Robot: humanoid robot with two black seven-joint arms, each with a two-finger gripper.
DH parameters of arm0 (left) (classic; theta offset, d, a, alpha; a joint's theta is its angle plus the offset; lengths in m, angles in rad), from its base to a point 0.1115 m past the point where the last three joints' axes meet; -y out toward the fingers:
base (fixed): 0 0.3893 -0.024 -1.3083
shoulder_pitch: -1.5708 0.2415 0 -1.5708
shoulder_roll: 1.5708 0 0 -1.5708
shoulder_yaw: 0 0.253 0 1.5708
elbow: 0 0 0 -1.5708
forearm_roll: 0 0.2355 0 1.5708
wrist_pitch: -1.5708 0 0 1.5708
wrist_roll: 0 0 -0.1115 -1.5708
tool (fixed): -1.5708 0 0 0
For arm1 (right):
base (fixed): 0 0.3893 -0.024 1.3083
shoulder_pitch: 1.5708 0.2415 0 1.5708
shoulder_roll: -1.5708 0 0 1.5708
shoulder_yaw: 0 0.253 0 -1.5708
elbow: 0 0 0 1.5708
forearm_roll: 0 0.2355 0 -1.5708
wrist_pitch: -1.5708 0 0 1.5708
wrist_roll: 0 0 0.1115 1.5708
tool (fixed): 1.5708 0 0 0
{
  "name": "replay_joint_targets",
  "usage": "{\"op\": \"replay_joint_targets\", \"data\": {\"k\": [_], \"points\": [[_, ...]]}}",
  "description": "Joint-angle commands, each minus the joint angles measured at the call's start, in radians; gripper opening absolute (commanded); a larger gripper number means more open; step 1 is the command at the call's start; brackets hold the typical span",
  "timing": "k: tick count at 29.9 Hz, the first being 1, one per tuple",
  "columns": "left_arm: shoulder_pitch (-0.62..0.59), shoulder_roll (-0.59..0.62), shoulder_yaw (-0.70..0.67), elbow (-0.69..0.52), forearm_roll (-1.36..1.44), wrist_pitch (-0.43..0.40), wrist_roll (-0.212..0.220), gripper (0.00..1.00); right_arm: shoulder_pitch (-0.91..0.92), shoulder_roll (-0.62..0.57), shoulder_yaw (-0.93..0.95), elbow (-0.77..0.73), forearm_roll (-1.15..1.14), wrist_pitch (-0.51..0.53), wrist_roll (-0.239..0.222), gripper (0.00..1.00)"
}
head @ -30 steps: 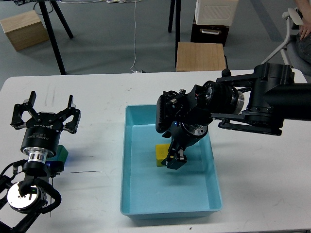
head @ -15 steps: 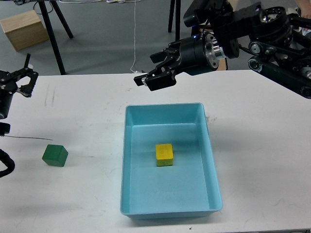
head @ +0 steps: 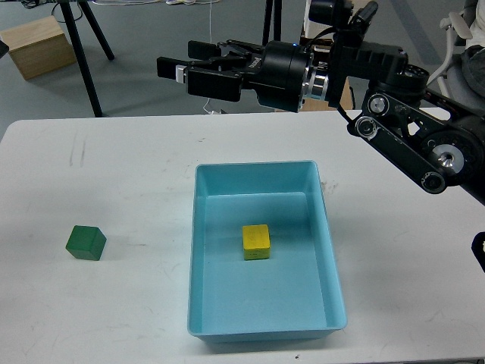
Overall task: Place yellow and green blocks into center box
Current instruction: 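Move the left gripper down onto the green cube and grasp it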
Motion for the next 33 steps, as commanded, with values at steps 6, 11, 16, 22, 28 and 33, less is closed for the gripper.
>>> {"op": "replay_joint_targets", "data": {"k": [6,11,16,22,28,33], "points": [[0.007,0.077,0.025,-0.203,0.572,0.001,0.0,1.0,-0.37,-0.012,0.323,0.27,0.033,-0.003,-0.144,0.96],[-0.003,0.075,0.092,-0.214,0.813,0.01,0.0,1.0,-0.579,-0.043,0.446,0.404,0.033,-0.003,-0.145,0.96],[-0.033,0.066,0.192,-0.21,1.079,0.009,0.0,1.0,-0.774,-0.043,0.57,0.464,0.033,-0.005,-0.152,0.96],[-0.088,0.063,0.371,-0.2,1.079,0.012,0.0,1.0,-0.956,-0.043,0.725,0.478,0.035,-0.013,-0.164,0.96],[-0.095,0.043,0.418,-0.179,1.079,0.013,0.0,1.0,-1.076,-0.043,0.84,0.478,0.067,-0.017,-0.164,0.96],[-0.092,0.003,0.424,-0.112,1.079,0.013,0.0,1.0,-1.137,-0.043,0.879,0.475,0.133,-0.022,-0.162,0.96]]}}
